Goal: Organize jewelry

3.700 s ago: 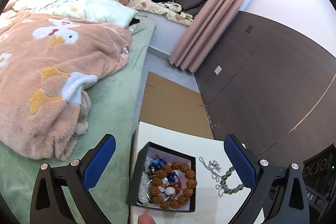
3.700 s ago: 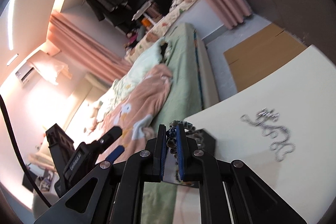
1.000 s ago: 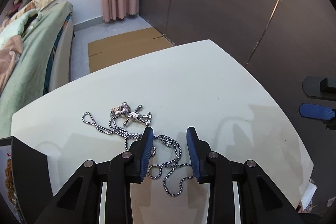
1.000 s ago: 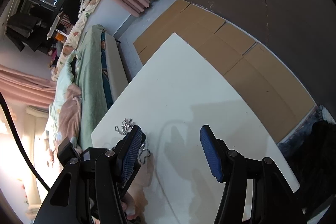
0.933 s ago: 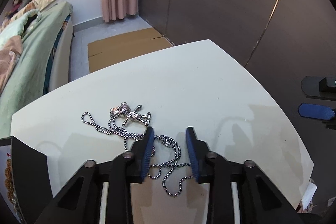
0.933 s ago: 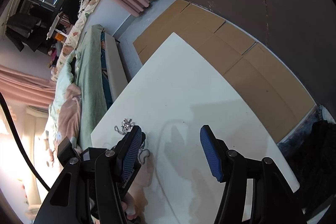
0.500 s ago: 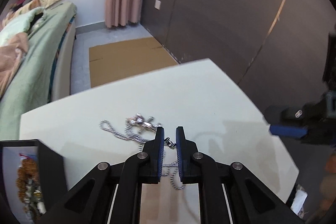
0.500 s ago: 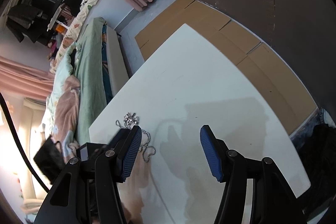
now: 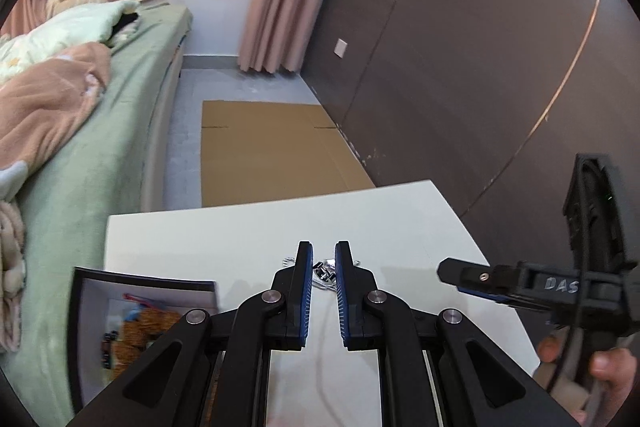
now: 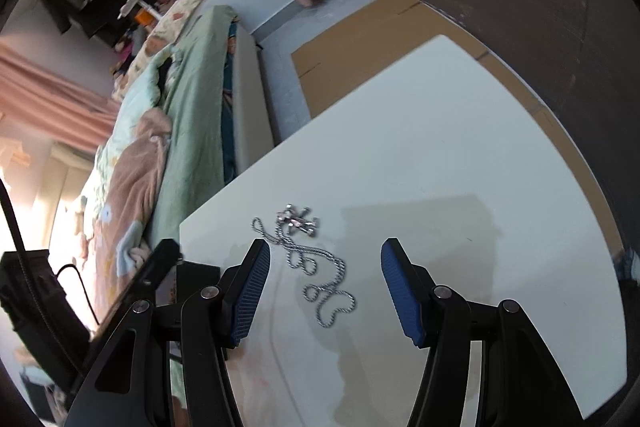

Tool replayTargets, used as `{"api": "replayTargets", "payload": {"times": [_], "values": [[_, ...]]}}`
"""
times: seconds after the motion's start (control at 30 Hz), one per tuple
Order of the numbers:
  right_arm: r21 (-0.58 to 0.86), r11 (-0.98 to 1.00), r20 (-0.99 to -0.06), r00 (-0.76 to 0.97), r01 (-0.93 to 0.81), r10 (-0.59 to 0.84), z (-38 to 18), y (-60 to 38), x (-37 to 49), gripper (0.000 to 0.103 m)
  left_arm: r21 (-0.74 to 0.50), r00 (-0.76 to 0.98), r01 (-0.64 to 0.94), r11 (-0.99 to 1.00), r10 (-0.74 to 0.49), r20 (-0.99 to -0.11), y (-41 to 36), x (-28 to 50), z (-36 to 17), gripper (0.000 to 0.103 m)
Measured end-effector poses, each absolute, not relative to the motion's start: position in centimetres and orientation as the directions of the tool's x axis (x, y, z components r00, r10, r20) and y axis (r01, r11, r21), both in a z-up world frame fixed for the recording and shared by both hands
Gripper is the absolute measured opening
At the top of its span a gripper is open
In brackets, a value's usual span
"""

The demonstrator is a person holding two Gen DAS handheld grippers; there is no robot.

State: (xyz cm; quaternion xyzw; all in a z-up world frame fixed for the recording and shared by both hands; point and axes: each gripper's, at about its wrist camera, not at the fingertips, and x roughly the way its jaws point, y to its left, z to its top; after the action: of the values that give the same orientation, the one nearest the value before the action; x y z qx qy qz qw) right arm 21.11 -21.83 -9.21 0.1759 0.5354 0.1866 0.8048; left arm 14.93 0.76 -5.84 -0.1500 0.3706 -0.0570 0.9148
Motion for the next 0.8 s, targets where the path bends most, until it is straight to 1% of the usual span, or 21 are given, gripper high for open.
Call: {"api": "replayTargets", "payload": {"times": [0.23,0.4,0.47,0.63,0.8], "values": [[0.452,0.87,-0.791,0.361,-0.196,0.493,-9.8,-18.7,21.9,0.059,-0.354,0.743,-0.045,0.934,-0.205,-0.637,3.4,13.6,-4.9,0.011],[0.473,0.853,-0.769,0.368,-0.223,0.523,-10.5,-17.2,22.1,0.059,-0.391,0.757,-0.079,0.917,-0.2,-0.622,5.6,13.0,-4.4,0.011],[0.458,0.858,-0.77,0.379,-0.232,0.513,-10.8,-16.5,22.2,0.059,-0.403,0.761,-0.09,0.911,-0.198,-0.618,6.2,12.9,-4.3,0.011],[0.336,0.904,-0.803,0.421,-0.265,0.422,-11.1,-14.4,22.3,0.059,-0.425,0.771,-0.108,0.899,-0.194,-0.606,7.8,12.7,-3.8,0.011],[0.179,0.936,-0.817,0.484,-0.304,0.313,-11.8,-12.1,22.4,0.059,-0.436,0.774,-0.115,0.892,-0.194,-0.602,8.7,12.3,-3.6,0.011]]}}
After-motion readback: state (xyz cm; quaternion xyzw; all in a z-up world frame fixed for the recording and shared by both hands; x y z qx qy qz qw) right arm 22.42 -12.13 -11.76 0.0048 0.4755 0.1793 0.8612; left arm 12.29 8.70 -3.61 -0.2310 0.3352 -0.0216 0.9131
